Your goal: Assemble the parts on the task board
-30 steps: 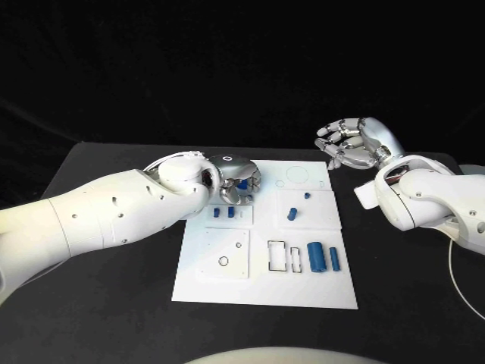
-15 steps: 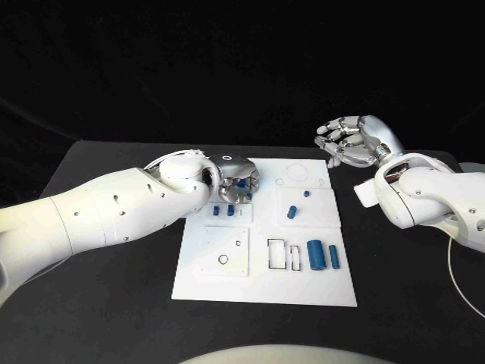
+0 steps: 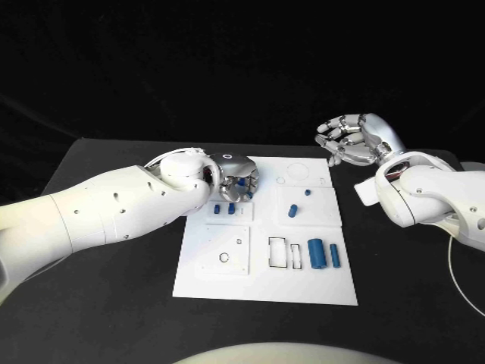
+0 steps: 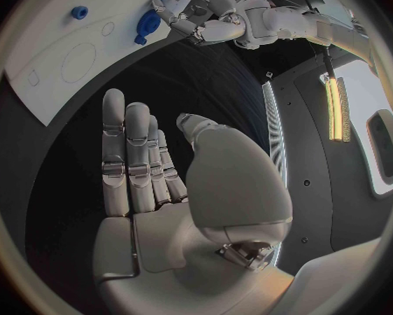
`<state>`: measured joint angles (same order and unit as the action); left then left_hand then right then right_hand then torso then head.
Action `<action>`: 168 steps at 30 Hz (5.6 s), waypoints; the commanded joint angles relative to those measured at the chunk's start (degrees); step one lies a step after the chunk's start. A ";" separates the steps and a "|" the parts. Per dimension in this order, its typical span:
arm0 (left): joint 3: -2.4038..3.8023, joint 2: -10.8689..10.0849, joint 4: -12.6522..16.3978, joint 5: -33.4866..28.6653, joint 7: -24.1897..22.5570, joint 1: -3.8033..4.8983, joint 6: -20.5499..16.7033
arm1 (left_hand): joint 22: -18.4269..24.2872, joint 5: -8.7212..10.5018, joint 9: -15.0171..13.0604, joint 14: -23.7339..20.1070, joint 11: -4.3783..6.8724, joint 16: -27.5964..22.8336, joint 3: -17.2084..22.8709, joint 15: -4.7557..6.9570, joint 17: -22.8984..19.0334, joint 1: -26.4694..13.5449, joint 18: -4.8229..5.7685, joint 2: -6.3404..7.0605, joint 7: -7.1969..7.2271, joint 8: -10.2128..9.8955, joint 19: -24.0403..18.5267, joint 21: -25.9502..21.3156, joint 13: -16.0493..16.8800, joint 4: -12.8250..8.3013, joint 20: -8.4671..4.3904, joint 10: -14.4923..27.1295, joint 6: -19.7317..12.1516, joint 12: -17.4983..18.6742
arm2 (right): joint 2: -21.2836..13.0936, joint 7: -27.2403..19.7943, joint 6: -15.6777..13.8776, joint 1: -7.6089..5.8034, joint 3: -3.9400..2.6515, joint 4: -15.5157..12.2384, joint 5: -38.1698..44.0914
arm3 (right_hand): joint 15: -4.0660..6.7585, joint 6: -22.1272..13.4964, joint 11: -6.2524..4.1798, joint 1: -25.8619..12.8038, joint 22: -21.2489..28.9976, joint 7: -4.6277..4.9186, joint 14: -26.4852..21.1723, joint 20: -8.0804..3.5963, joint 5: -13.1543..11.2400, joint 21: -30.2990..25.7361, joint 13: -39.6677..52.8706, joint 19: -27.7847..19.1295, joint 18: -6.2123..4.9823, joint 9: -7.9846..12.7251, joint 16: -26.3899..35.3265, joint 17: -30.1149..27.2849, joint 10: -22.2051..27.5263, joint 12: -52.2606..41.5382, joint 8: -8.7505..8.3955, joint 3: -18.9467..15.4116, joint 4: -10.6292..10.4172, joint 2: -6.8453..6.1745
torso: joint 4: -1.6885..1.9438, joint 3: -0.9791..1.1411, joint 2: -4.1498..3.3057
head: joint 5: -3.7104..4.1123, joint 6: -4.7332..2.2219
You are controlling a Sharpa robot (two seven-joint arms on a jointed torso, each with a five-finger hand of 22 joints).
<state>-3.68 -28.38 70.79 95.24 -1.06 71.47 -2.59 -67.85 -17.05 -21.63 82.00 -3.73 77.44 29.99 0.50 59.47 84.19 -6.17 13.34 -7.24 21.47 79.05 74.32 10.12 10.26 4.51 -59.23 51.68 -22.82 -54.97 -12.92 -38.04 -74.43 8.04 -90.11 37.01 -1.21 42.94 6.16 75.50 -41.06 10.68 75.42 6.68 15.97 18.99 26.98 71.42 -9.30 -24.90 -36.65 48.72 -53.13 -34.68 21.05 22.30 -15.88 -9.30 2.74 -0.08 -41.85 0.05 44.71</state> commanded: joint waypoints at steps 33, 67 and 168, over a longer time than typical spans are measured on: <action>-0.04 -1.05 0.86 -3.83 -3.11 -0.71 -5.80 | -2.51 1.55 1.20 0.32 -0.94 0.23 3.92 -0.57 -1.74 -2.51 1.54 -0.36 -1.33 -3.18 1.35 2.00 -2.46 -2.71 0.56 -5.74 3.09 8.91 | 0.06 -0.57 0.45 0.03 -0.01 -0.18 0.19 | -0.15 -0.31 -0.07 -0.67 0.08 0.14 -0.36 0.31 0.38 -0.32 -0.24 0.14 -1.03 0.08 0.25 0.13 -0.59 0.44 0.15 0.06 -0.39 -0.12 | -0.02 0.01 0.10 | -0.13 0.01; 2.24 -10.66 6.66 -7.35 -0.24 -0.71 -2.18 | -3.00 1.63 1.32 0.12 -0.93 -0.16 3.93 -0.60 -3.02 -3.40 1.63 0.12 -1.31 -3.56 1.62 2.38 -2.58 -2.97 0.68 -6.90 3.90 10.04 | -0.45 -0.59 0.39 0.11 -0.01 -0.14 0.19 | -0.13 -0.23 -0.10 -0.72 0.10 0.11 -0.35 0.31 0.41 -0.34 -0.43 0.15 -1.04 0.10 0.28 0.20 -0.74 0.54 0.18 0.06 -0.37 -0.08 | -0.02 -0.05 -0.01 | -0.34 -0.32; 1.74 -8.84 4.83 -7.27 2.32 -0.71 0.85 | -2.18 1.84 2.88 -0.54 -1.92 -0.22 4.17 -1.41 -4.27 -4.80 1.45 0.73 -2.47 -7.20 0.89 1.73 -2.78 -3.44 1.32 -6.71 1.84 14.15 | -0.24 -0.54 0.72 0.16 -0.01 -0.08 0.15 | -0.12 -0.19 -0.11 -1.02 0.16 0.09 -0.34 0.30 0.44 -0.40 -1.01 0.19 -1.05 0.22 0.38 0.40 -1.08 0.88 0.17 -0.02 -0.42 0.01 | -0.07 0.04 0.04 | -0.10 0.51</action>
<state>-1.95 -37.31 75.56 87.78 1.31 70.75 -2.52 -70.08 -15.44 -18.80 81.38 -5.24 77.43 34.16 -0.54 55.25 79.97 -5.25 14.27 -9.70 14.60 79.94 76.27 7.31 7.03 5.44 -66.04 54.06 -9.03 -55.24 -13.02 -37.99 -74.31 8.03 -90.16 36.99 -1.21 43.03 6.05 75.03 -40.98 10.59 75.42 6.68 16.18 18.87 26.04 71.42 -9.30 -24.74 -36.65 49.06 -53.85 -34.11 21.05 22.30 -15.88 -9.28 2.68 -0.04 -41.80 -0.02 45.17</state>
